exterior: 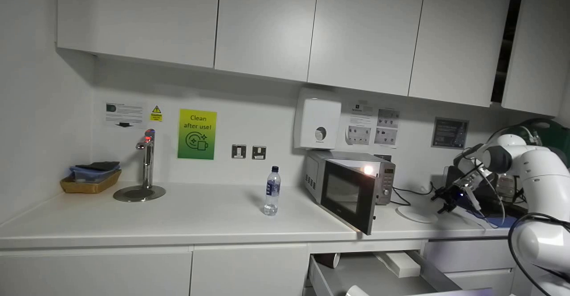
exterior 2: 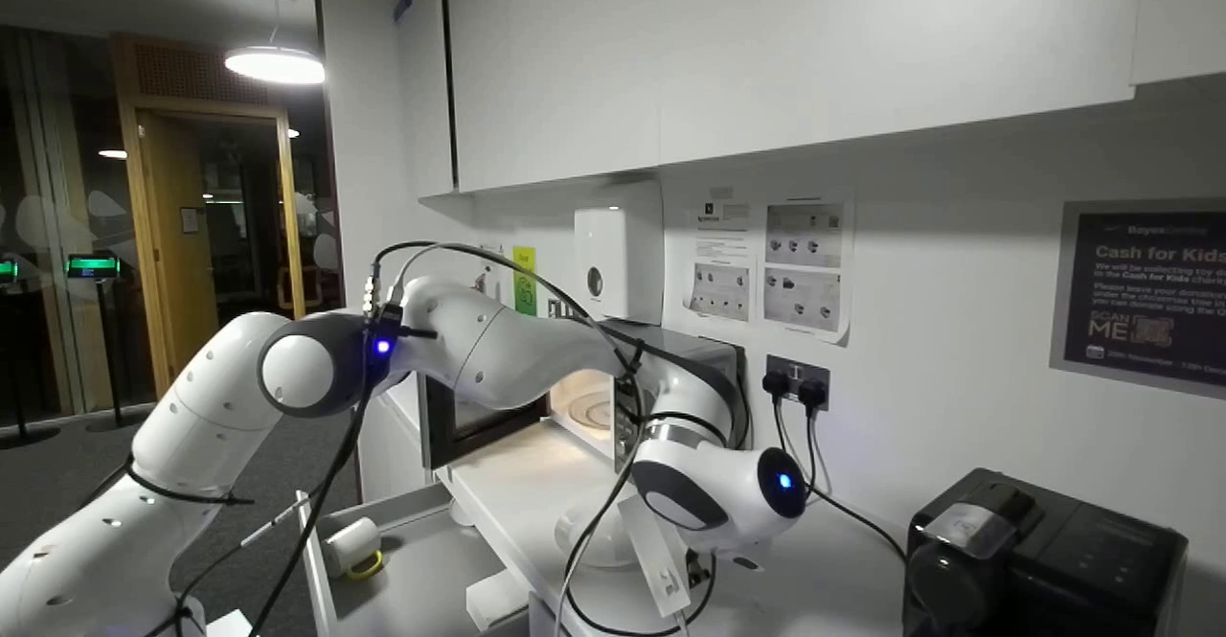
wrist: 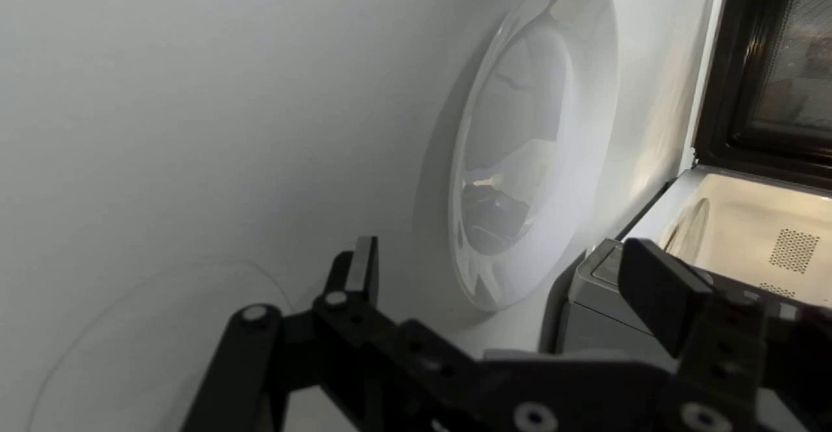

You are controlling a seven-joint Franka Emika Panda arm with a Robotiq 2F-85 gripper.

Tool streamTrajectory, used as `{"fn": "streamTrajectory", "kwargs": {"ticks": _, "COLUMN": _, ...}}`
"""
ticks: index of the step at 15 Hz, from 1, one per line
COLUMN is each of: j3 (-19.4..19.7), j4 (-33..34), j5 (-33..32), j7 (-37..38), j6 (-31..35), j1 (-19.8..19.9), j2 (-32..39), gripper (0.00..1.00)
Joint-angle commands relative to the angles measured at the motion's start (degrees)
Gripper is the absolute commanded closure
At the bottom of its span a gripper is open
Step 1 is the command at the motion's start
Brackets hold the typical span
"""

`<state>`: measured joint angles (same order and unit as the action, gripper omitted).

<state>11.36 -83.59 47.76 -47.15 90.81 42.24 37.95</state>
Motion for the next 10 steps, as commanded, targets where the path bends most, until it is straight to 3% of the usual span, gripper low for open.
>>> {"fn": "streamTrajectory", "kwargs": {"ticks": 1, "j3": -0.52, "j4": 0.44, "j5": -0.83, "j7": 1.69, "j6": -1.84, "j1": 0.41, "j2": -2.77, "gripper": 0.0}}
{"fn": "streamTrajectory", "kwargs": {"ticks": 10, "j3": -0.02, "j4": -2.95, "j5": 0.72, "j7": 9.62, "j6": 3.98, "j1": -2.93, "j2": -10.73, "gripper": 0.0}}
